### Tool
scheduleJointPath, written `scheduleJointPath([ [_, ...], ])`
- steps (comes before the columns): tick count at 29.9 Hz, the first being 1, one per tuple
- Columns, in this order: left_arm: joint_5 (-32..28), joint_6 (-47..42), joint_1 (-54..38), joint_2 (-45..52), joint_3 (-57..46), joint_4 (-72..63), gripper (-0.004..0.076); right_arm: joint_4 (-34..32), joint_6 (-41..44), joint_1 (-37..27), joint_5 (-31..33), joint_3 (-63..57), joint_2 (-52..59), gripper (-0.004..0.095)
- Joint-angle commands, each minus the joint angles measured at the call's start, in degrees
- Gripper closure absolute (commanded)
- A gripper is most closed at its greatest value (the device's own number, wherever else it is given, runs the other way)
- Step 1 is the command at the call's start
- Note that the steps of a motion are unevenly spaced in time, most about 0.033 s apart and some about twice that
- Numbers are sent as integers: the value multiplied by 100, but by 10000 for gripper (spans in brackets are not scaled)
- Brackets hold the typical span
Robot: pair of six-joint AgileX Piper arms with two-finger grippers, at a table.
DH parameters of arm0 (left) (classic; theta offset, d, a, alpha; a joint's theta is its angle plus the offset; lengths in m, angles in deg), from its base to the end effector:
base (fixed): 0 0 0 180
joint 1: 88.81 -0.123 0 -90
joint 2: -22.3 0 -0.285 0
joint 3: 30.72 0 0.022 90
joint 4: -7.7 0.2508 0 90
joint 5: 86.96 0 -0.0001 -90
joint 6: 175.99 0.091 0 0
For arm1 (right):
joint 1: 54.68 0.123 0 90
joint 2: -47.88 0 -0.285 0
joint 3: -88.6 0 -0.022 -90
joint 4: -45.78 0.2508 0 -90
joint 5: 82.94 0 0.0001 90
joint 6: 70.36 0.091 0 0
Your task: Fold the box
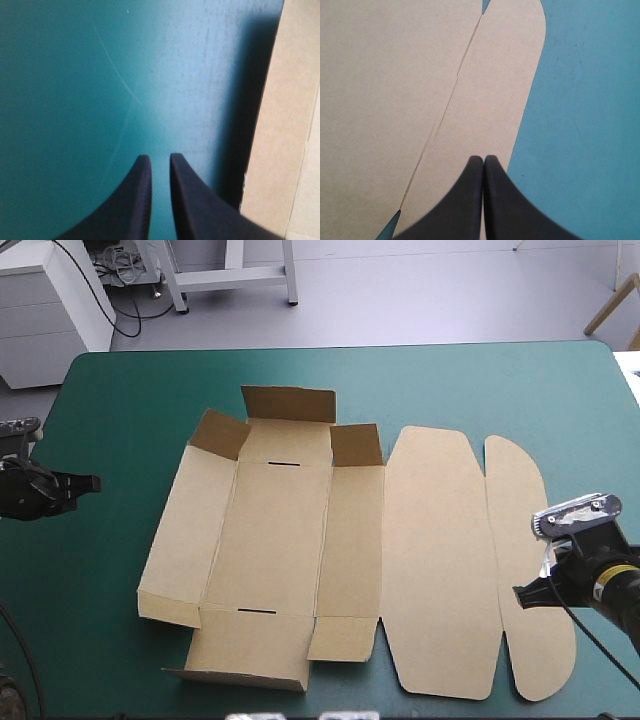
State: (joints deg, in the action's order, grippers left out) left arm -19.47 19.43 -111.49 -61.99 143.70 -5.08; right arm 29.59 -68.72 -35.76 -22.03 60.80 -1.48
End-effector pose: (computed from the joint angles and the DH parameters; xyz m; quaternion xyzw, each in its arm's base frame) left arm 0.2446 0.0821 0.3472 -0.0833 0.9711 -0.0395 0.2200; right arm 0.1151 0.0160 0.3518 -0.1586 0.9110 -0.0739 0.3734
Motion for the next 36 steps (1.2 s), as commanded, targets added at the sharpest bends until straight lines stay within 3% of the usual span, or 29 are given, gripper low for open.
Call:
scheduleJointPath([
  [1,366,221,-22,137,195,-220,454,-157,-46,-27,-370,146,7,928],
  [5,508,432,-22,137,195,-243,245,-157,-46,-27,-398,146,7,928],
  [8,639,550,-22,84,195,-371,165,-142,-46,-27,-398,146,7,928],
  [25,712,1506,-22,-1346,-33,-1759,160,-120,-46,-27,-398,146,7,928],
  [36,712,2131,-1,-1406,-1049,-2385,160,-132,-59,-27,-419,146,7,928],
])
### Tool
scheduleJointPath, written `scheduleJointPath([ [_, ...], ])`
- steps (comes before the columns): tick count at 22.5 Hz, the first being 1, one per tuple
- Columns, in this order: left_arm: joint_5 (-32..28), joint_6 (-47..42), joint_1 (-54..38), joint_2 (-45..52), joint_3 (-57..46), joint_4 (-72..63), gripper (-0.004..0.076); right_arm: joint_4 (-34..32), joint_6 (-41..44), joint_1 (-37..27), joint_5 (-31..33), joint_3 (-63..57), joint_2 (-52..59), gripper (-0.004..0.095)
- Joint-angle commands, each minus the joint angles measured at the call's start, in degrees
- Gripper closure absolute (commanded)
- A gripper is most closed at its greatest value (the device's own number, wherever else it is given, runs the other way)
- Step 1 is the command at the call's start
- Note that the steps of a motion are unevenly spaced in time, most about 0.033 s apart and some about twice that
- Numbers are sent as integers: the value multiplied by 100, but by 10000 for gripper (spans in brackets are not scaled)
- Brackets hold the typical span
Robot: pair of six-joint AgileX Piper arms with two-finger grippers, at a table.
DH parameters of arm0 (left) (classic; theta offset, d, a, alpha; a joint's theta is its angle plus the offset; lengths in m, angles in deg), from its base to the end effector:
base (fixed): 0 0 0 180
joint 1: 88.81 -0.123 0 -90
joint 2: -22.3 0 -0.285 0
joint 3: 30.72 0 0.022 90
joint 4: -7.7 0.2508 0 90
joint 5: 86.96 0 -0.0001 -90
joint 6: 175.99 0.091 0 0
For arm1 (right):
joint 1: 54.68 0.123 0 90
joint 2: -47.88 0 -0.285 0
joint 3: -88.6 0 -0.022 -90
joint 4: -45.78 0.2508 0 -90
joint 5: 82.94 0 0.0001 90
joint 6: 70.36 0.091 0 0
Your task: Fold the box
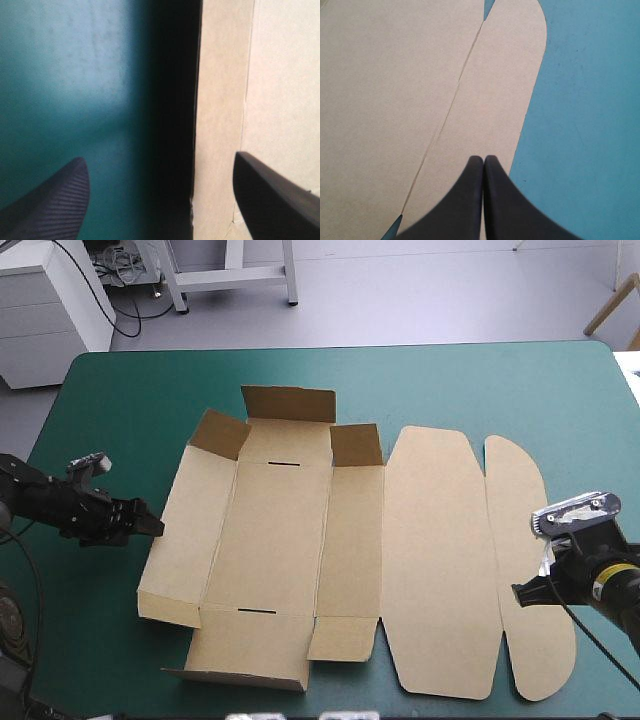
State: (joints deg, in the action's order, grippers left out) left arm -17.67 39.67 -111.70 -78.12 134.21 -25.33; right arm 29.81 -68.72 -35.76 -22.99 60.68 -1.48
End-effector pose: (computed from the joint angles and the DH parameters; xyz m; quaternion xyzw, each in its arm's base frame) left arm 0.2812 0.0683 0.2370 -0.0043 0.9644 -0.2476 0.0930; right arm 0.1160 0.0168 0.3520 -0.1592 0.9085 -0.0707 0.3798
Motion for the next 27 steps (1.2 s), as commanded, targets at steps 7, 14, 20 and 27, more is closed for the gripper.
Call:
scheduleJointPath([
  [7,532,201,266,207,-509,-355,160,-133,-59,-27,-424,157,7,928],
  [14,532,190,1072,207,-526,-508,160,-133,-59,-27,-443,157,7,927],
  [20,532,-131,1272,207,-553,-618,160,-133,-59,-27,-443,157,7,928],
  [27,532,-158,1272,207,-581,-647,570,-133,-59,-27,-422,157,7,928],
])
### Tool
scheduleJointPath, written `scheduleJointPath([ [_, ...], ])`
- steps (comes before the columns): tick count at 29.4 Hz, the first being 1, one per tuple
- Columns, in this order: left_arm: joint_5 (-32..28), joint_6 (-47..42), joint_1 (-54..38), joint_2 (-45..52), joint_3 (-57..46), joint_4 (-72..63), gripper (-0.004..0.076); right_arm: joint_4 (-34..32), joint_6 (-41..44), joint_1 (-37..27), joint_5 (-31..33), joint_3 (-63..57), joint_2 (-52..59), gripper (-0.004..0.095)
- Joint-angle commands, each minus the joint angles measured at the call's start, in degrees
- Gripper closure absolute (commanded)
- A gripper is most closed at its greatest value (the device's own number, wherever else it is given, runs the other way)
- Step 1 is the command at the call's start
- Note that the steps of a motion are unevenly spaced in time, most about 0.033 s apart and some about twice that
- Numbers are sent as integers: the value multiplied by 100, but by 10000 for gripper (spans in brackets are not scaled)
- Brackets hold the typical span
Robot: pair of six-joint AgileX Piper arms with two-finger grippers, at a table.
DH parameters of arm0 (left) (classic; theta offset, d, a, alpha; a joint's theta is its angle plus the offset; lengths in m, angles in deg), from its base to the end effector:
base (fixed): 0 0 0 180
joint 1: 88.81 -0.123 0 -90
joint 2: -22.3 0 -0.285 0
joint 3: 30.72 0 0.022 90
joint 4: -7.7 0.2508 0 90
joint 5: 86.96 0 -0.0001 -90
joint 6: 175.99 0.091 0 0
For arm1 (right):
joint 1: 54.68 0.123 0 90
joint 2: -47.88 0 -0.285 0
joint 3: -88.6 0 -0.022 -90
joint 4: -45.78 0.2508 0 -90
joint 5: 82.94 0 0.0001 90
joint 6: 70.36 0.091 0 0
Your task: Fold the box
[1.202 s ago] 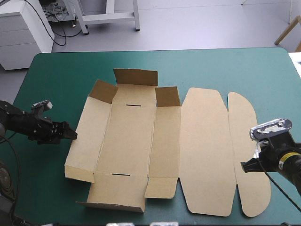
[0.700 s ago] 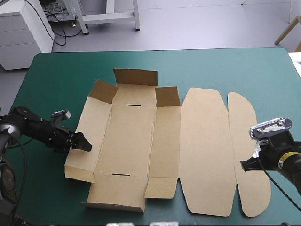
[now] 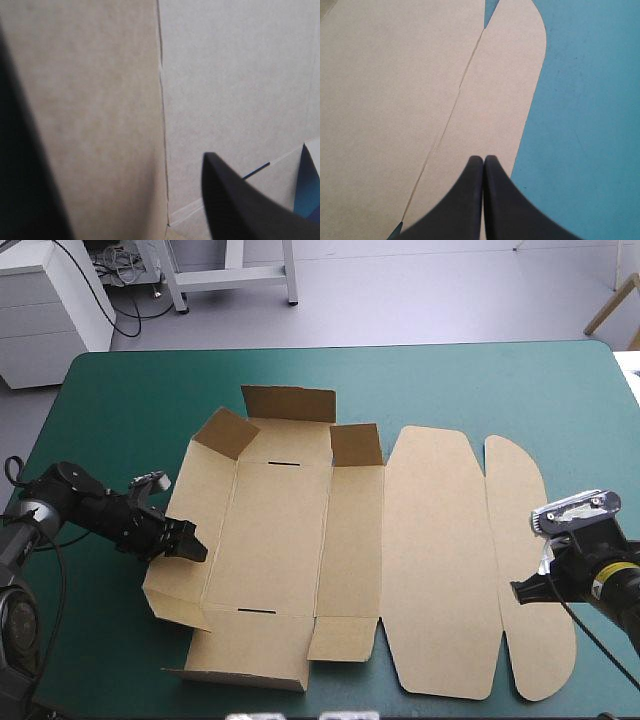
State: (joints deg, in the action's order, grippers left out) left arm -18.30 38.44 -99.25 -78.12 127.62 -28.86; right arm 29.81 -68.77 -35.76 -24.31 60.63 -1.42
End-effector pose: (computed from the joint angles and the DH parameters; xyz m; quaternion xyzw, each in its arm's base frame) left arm 0.2723 -0.0012 0.2135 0.0586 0.9540 -0.2929 0.0248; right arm 0.1172 0.0176 0.3533 -0.1605 0.9040 -0.0687 0.3902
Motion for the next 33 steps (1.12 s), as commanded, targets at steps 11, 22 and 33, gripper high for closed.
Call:
scheduleJointPath([
  [11,533,-12,27,207,79,-150,734,-176,-54,-27,-300,163,2,928],
  [22,232,58,27,207,79,-118,734,-280,-54,-27,-279,163,2,927],
  [33,166,-231,875,207,1109,1177,734,-334,-54,-27,-245,370,2,928],
])
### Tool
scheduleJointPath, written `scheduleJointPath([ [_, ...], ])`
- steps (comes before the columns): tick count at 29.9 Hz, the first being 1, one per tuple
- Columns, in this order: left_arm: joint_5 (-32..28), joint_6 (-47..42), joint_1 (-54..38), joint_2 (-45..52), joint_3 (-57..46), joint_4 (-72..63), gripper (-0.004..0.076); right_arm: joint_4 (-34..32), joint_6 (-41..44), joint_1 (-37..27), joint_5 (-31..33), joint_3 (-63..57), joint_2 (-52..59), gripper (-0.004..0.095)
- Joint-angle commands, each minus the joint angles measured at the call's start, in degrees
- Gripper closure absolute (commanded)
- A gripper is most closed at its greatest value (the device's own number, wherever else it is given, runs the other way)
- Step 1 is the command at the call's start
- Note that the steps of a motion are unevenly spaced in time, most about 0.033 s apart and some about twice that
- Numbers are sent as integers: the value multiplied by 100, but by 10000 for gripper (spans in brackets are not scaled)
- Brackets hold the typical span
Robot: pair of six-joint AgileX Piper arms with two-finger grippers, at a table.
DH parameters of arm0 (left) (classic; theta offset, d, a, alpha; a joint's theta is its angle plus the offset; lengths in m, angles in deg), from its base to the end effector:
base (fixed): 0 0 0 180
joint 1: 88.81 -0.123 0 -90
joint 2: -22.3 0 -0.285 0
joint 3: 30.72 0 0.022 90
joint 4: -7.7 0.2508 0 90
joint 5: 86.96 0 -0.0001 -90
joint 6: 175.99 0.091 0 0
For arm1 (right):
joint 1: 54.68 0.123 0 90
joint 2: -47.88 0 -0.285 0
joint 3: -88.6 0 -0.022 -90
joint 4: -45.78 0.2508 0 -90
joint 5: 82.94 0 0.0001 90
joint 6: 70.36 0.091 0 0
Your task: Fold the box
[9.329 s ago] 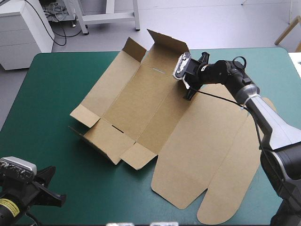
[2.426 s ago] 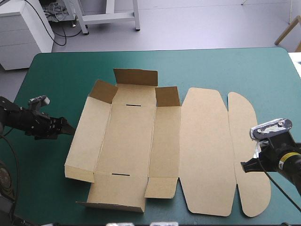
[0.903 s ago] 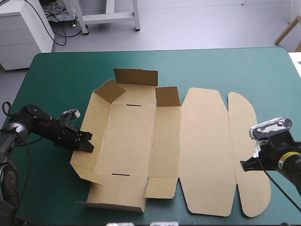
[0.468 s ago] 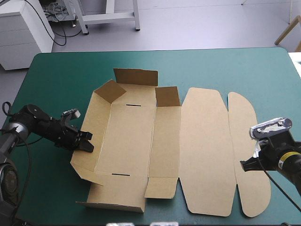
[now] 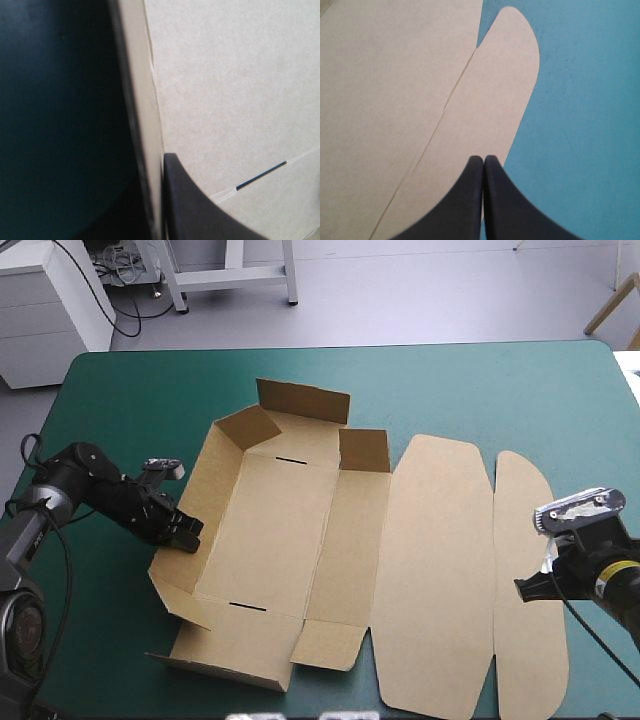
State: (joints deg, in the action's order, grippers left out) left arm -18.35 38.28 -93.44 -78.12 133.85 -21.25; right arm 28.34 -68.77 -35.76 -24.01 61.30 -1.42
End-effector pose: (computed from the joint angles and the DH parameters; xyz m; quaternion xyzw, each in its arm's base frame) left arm 0.2867 -0.0180 0.2326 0.1507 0.9610 -0.2285 0.0407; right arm 0.1172 0.0155 0.3571 -0.1609 0.9010 -0.0808 0.3947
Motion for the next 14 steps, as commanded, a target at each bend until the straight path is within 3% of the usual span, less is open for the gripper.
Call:
scheduleJointPath([
  [1,132,-307,433,207,666,652,734,-201,-54,-27,-275,369,2,927],
  [7,-155,-1003,1229,207,1737,2003,734,-357,-54,-27,-249,726,13,927],
  [14,-335,-1030,2111,207,2768,2961,734,-396,-39,-27,-227,792,13,927],
])
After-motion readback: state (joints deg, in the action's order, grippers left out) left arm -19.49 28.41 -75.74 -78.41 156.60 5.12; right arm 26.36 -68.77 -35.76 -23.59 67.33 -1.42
